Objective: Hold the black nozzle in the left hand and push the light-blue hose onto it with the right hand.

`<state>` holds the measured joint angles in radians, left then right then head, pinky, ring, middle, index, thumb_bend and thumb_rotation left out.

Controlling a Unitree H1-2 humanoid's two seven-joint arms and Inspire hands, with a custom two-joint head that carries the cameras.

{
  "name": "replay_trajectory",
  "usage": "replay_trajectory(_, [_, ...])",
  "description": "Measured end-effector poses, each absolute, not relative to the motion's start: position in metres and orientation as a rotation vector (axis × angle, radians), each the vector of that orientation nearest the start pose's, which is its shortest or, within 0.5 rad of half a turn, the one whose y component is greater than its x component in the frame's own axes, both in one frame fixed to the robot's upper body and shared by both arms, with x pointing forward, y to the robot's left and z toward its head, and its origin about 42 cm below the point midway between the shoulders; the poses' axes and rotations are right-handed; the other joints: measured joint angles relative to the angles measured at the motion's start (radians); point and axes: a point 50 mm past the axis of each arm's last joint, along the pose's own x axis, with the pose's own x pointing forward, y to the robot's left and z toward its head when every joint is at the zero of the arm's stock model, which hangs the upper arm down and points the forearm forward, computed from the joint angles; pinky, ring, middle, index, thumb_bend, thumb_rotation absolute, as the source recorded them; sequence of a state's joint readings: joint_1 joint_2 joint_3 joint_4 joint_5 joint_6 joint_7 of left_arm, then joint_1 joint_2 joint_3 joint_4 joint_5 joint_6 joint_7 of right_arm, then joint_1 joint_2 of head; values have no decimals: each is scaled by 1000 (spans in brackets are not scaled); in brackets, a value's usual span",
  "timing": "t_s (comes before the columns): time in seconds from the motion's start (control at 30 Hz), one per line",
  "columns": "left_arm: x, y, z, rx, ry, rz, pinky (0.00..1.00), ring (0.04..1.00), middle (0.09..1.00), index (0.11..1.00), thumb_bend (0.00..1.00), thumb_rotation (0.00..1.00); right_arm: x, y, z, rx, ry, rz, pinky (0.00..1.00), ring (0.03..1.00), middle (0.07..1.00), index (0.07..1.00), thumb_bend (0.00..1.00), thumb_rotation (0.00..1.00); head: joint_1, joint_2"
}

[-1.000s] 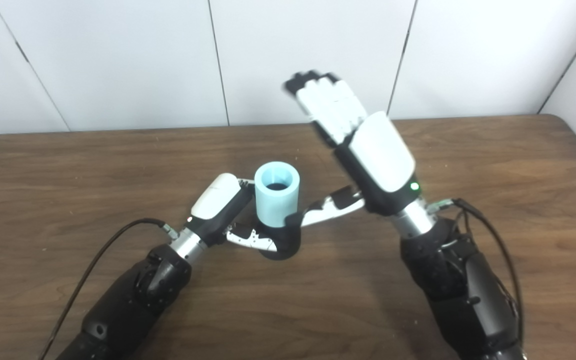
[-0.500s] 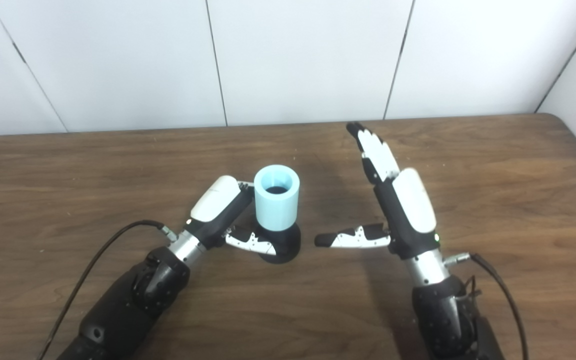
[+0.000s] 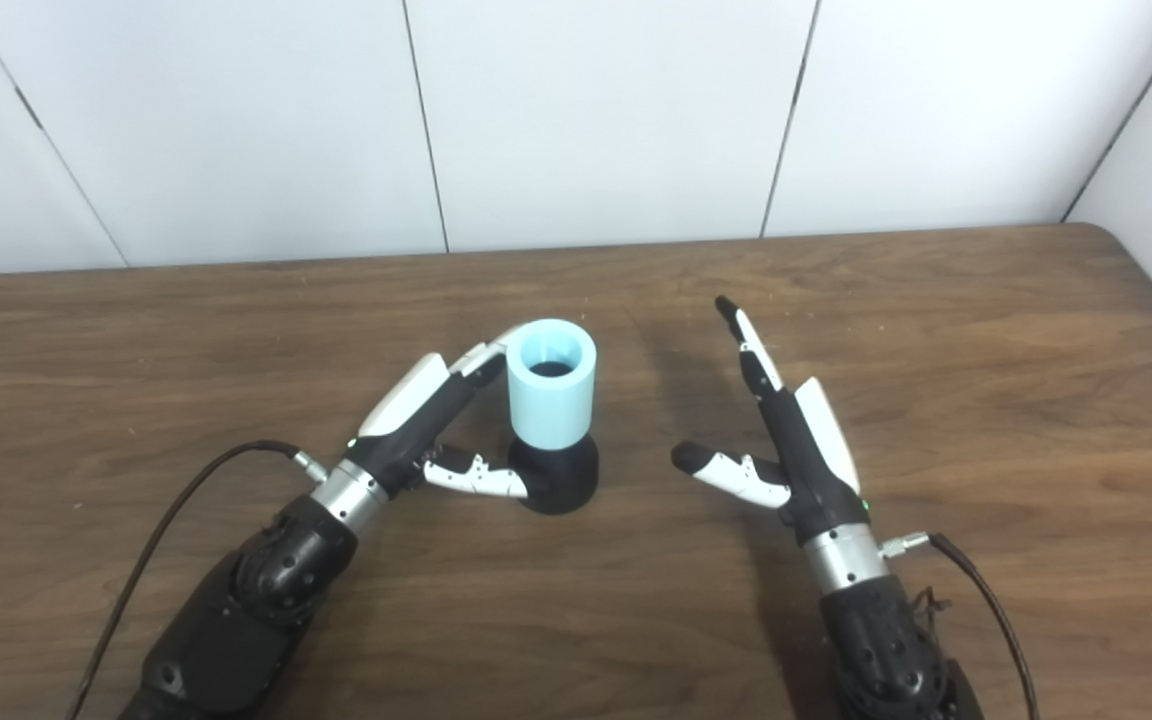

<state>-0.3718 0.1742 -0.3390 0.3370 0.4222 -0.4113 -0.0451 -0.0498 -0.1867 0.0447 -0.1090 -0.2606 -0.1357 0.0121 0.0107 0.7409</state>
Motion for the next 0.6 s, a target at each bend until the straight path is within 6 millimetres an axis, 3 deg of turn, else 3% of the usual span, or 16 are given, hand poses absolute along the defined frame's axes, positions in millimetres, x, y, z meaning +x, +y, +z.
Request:
replay_trajectory(0.1, [373, 153, 136, 630, -489, -461, 1000, 1000, 1000, 1000, 1000, 706, 295, -243, 154, -437, -287, 105, 936, 1000, 1000, 1000, 746, 868, -2, 0])
replay_trajectory(0.37, [346, 173, 154, 538, -533, -259, 1000, 1000, 1000, 1000, 1000, 774, 295, -236, 153, -423, -260, 166, 886, 979, 1000, 1000, 768, 755, 17, -12])
replay_trajectory(0.47, [324, 180, 162, 456, -511, -165, 1000, 1000, 1000, 1000, 1000, 859, 292, -235, 158, -422, -280, 171, 878, 962, 1000, 1000, 775, 662, 9, -20])
replay_trajectory(0.6, [297, 174, 177, 333, -495, -79, 1000, 1000, 1000, 1000, 1000, 945, 290, -229, 164, -406, -301, 193, 896, 964, 1000, 1000, 774, 629, -1, -35])
